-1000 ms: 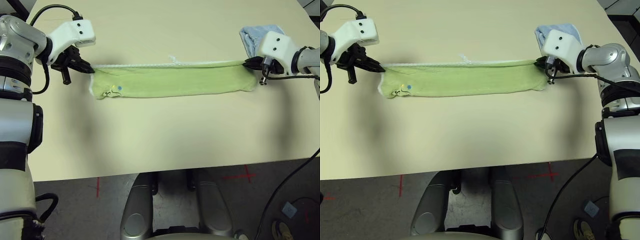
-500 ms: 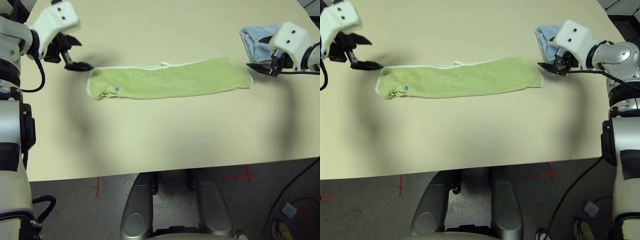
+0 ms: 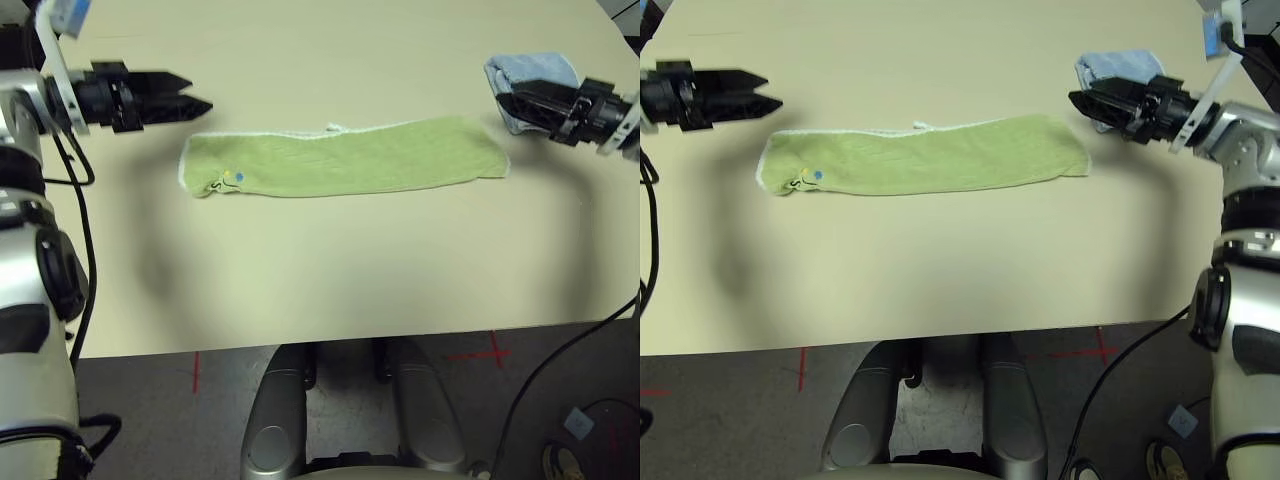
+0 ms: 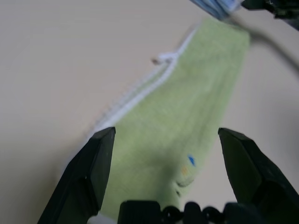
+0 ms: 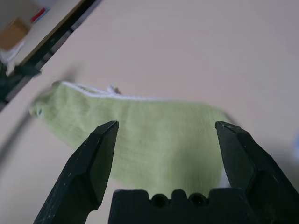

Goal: Fold the towel and set it aside.

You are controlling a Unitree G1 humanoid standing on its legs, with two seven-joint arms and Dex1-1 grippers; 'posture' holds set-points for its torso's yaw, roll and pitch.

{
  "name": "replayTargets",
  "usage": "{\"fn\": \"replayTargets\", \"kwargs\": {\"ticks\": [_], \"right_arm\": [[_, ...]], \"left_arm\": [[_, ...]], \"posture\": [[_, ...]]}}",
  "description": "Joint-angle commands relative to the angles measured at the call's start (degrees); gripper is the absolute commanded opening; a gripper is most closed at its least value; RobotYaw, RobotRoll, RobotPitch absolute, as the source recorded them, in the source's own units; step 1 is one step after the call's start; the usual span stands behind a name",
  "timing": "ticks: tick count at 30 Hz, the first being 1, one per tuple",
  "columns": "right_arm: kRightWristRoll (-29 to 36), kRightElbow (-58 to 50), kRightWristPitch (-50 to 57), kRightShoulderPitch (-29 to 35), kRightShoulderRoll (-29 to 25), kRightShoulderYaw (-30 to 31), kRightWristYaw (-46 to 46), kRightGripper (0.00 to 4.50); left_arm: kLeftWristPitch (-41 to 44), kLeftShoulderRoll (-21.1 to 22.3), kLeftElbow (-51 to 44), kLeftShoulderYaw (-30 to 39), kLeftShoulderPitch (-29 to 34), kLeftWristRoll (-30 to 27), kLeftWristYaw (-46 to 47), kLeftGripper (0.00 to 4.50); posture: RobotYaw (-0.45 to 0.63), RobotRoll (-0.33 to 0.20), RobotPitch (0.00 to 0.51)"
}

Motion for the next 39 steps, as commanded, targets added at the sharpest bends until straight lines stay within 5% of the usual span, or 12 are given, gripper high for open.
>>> {"fn": "replayTargets", "kwargs": {"ticks": [1, 9, 25, 39], "right_arm": [[5.25, -7.81, 10.39, 3.33, 0.29, -5.62, -7.59, 4.50], [11.81, -11.05, 24.09, 7.14, 2.10, -15.31, -19.89, 4.50], [16.91, -14.03, 30.60, 9.50, 6.48, -18.32, -30.59, 4.50], [16.82, -12.03, 25.18, 9.94, 12.00, -18.92, -37.11, 4.50]], "left_arm": [[0.43, 0.31, -7.59, 1.25, 3.47, -3.23, 0.70, 4.46], [-5.26, -1.58, -13.40, 1.63, 9.59, -5.73, 4.35, 4.46], [-5.11, -1.94, -17.67, 0.41, 11.11, -7.12, 6.60, 4.46], [-12.36, -3.56, -22.21, 1.16, 18.59, -8.03, 10.46, 4.46]], "posture": [[0.03, 0.000, 0.329], [0.02, 0.000, 0.332], [0.02, 0.000, 0.334], [0.02, 0.000, 0.396]]}}
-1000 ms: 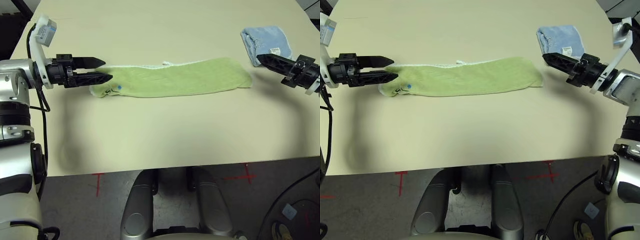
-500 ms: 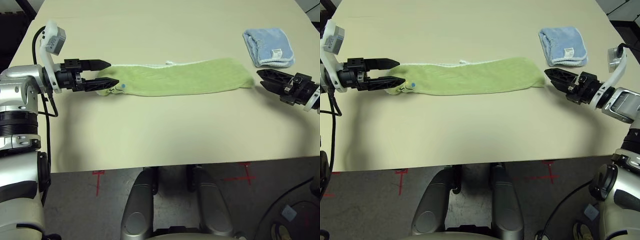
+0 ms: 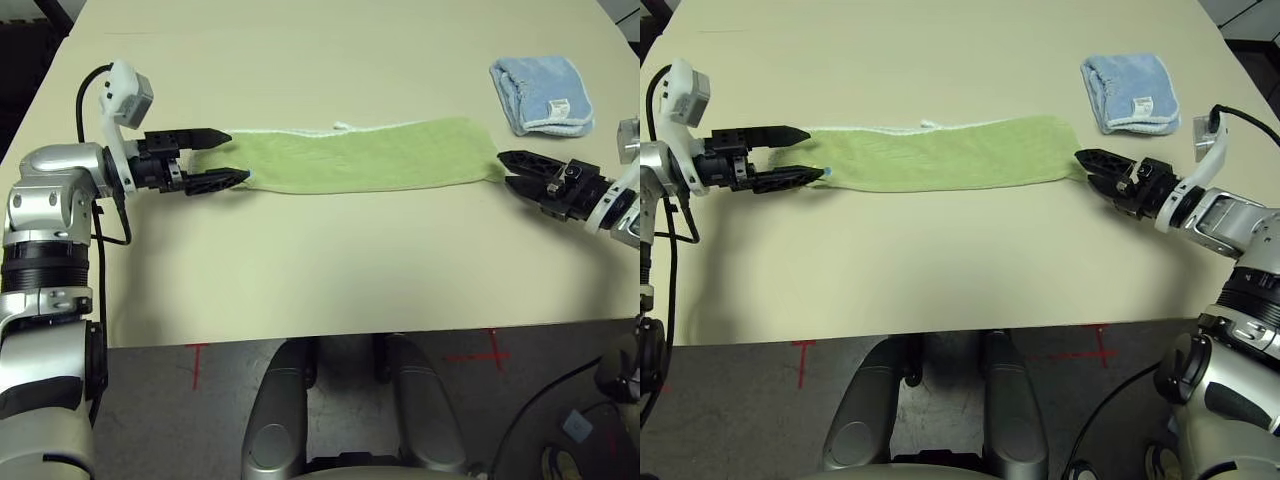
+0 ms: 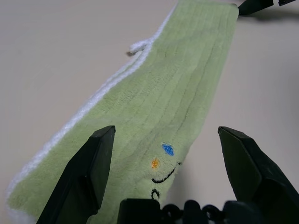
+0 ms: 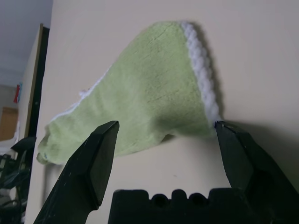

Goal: Fold the towel and set it aside.

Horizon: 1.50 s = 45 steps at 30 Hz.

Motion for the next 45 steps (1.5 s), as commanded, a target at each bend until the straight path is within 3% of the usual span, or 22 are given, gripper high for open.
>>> {"fn": "replayTargets", "kwargs": {"ticks": [1, 14, 22, 32, 42, 45], "right_arm": [[-0.29, 1.23, -1.64, -0.02, 0.84, 0.58, -1.45, 4.50], [6.96, -2.87, 9.05, 6.21, -9.75, -5.88, 1.88, 4.50], [7.08, -4.19, 8.81, 8.06, -5.31, -5.57, -0.22, 4.50], [2.30, 4.17, -2.12, 1.63, 0.65, 1.45, -2.84, 4.50], [1.08, 7.01, -8.42, 0.08, 0.53, 2.87, -3.94, 4.50], [1.65, 5.97, -8.44, 0.68, 0.81, 2.58, -4.60, 3.87]], "left_arm": [[-1.98, 0.20, -0.56, 0.13, 1.92, -0.62, -0.19, 4.46], [-2.54, 1.03, -2.07, 0.77, 4.27, -2.31, -0.32, 4.46], [-3.03, 1.16, -0.75, -0.03, 3.15, -2.26, -0.71, 4.46], [-3.48, 1.60, -0.04, -0.59, 1.93, -1.84, -1.51, 4.46], [-3.64, 2.10, 0.07, -0.95, 1.93, -1.71, -2.39, 4.46], [-3.77, 2.32, 0.34, -1.15, 2.18, -1.61, -2.74, 4.50]], "posture": [[0.03, 0.000, 0.396], [-0.01, 0.000, 0.387], [0.00, 0.000, 0.387], [0.03, 0.000, 0.383], [0.03, 0.000, 0.369], [0.02, 0.000, 0.367]]}}
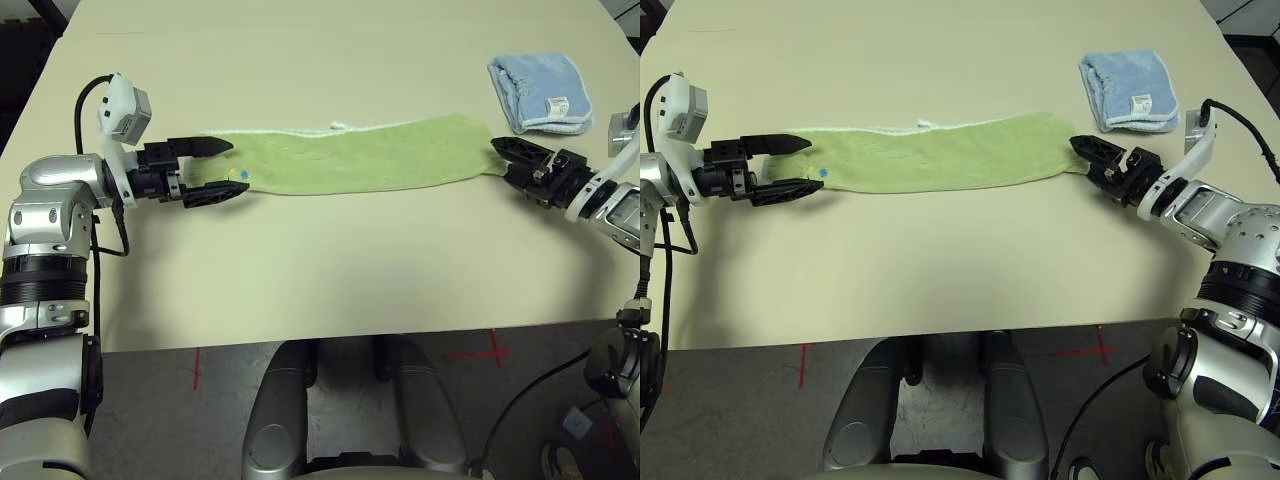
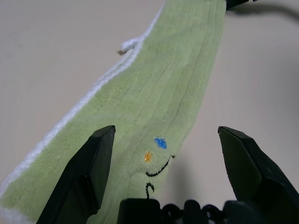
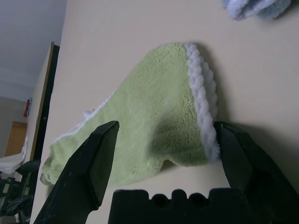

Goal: Fold the towel and set it aside.

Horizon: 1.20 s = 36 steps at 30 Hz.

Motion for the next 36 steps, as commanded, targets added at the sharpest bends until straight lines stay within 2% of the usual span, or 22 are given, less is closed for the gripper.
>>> {"fn": "replayTargets", "kwargs": {"ticks": [1, 10, 19, 27, 34, 36], "right_arm": [[-0.97, 0.49, -0.27, 2.34, 0.36, -0.28, -2.40, 3.50], [0.88, -1.50, -0.81, 2.67, 1.04, -1.27, -4.74, 0.03], [0.66, -0.39, -3.69, 2.80, -3.33, -2.29, -3.52, 0.03], [0.16, 3.41, -7.69, -0.87, -8.85, 0.14, 2.49, 0.03], [-3.66, 2.13, -9.84, -0.40, -12.39, 8.99, 12.82, 0.03], [-6.40, -0.16, -12.70, 0.75, -13.91, 13.73, 17.72, 0.03]], "left_arm": [[-0.56, 0.87, 0.88, -0.74, 0.59, 0.42, -1.13, 4.50], [-0.91, 0.61, 1.50, -1.28, 0.41, 0.60, -1.32, 4.50], [-0.65, 0.46, 0.99, -1.65, 0.71, 0.50, -1.40, 4.50], [-0.67, -0.11, 1.87, -1.92, -0.68, 0.57, -0.96, 4.50], [-0.81, -0.52, 2.37, -2.21, -1.41, 0.67, -0.72, 4.50], [-0.79, -0.63, 2.24, -2.34, -1.48, 0.60, -0.65, 4.50]], "posture": [[0.02, 0.000, 0.366], [0.02, 0.000, 0.357], [0.01, 0.000, 0.348], [0.01, 0.000, 0.338], [0.01, 0.000, 0.332], [0.01, 0.000, 0.332]]}}
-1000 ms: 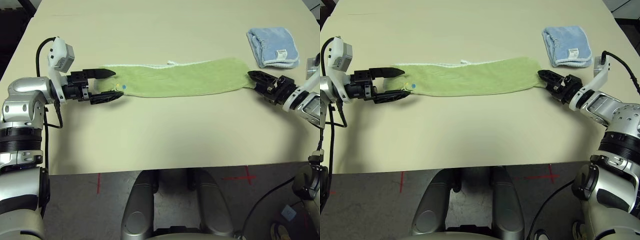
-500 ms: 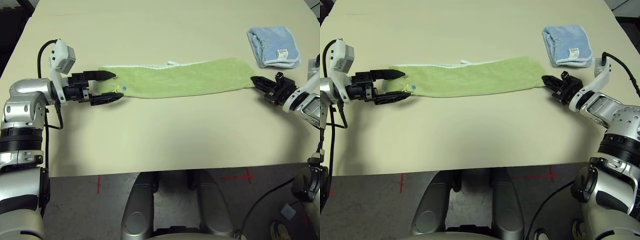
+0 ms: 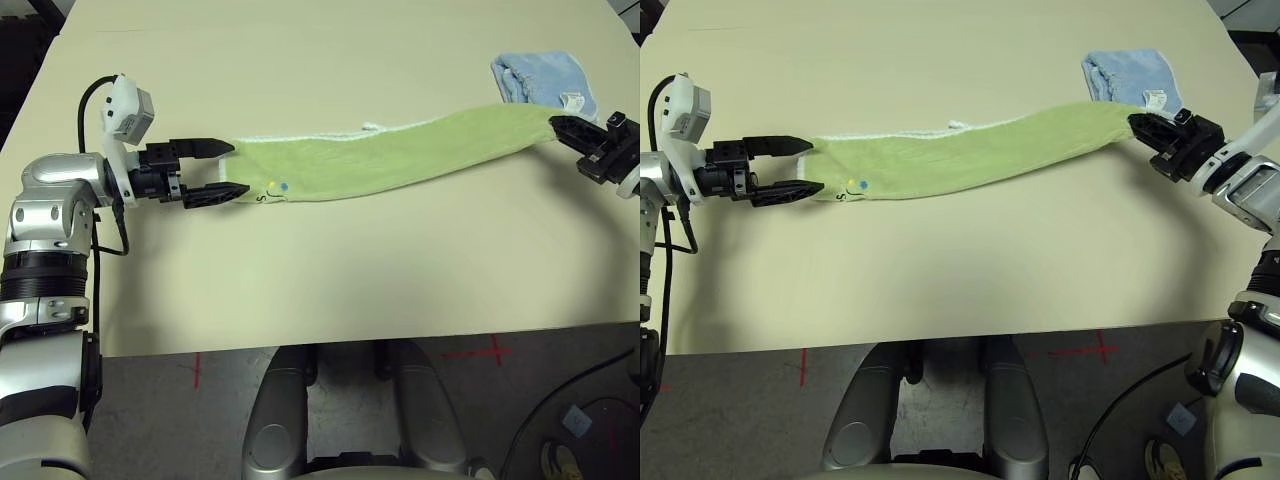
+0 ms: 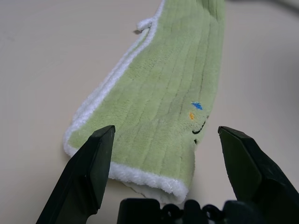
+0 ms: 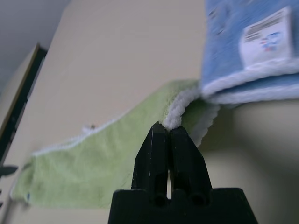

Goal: Fold the towel and set it aside.

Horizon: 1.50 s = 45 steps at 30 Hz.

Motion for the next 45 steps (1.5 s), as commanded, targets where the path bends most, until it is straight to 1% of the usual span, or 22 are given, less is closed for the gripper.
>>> {"fn": "replayTargets", "kwargs": {"ticks": [1, 7, 10, 14, 18, 23, 29, 31, 36, 38, 45], "right_arm": [[-3.63, -2.89, -3.72, 2.07, -2.51, 5.36, 6.55, 0.03], [-8.43, -6.17, -10.54, 1.48, -3.37, 11.76, 13.41, 0.03], [-9.91, -9.62, -13.19, -0.34, -3.63, 15.11, 17.53, 0.03], [-14.21, -9.94, -19.83, -3.73, -4.52, 18.82, 22.14, 0.03], [-17.52, -5.73, -22.52, -8.25, -5.40, 20.26, 23.66, 0.03], [-20.74, -0.72, -27.16, -9.13, -6.40, 20.30, 25.94, 0.03], [-20.77, -2.64, -29.00, -13.08, -3.16, 21.68, 29.44, 0.03], [-22.09, -3.50, -31.11, -13.94, -2.65, 23.44, 31.62, 0.03], [-27.02, -4.71, -37.72, -13.61, -4.11, 29.01, 38.22, 0.03], [-28.67, -5.96, -40.39, -12.14, -4.60, 30.75, 40.29, 0.03], [-30.64, -8.14, -45.57, -10.11, -2.68, 31.95, 41.57, 0.03]], "left_arm": [[-0.27, -0.21, 0.13, -0.68, -0.30, 0.44, -0.18, 4.50], [-0.29, -0.96, 0.09, -1.05, -0.83, 0.53, 0.02, 4.50], [-0.06, -1.38, -0.42, -1.22, -0.77, 0.40, 0.24, 4.50], [0.11, -1.71, -0.82, -1.40, -0.67, 0.33, 0.46, 4.50], [0.48, -2.32, -1.69, -1.61, -0.48, 0.00, 0.96, 4.50], [0.71, -2.59, -2.07, -1.58, -0.43, -0.04, 1.33, 4.50], [0.94, -2.79, -2.29, -1.75, -0.45, 0.01, 1.60, 4.50], [1.01, -2.97, -2.38, -1.82, -0.56, 0.06, 1.68, 4.50], [1.18, -3.20, -2.60, -1.86, -0.65, 0.18, 1.81, 4.50], [1.36, -3.24, -2.72, -1.85, -0.64, 0.16, 1.92, 4.50], [1.63, -3.42, -2.84, -1.91, -0.57, 0.10, 1.93, 4.50]], "posture": [[0.01, 0.000, 0.331], [0.01, 0.000, 0.326], [0.01, 0.000, 0.323], [0.01, 0.000, 0.321], [0.01, 0.000, 0.319], [0.02, 0.000, 0.320], [0.01, 0.000, 0.322], [0.02, 0.000, 0.321], [0.02, 0.000, 0.322], [0.02, 0.000, 0.323], [0.02, 0.000, 0.325]]}}
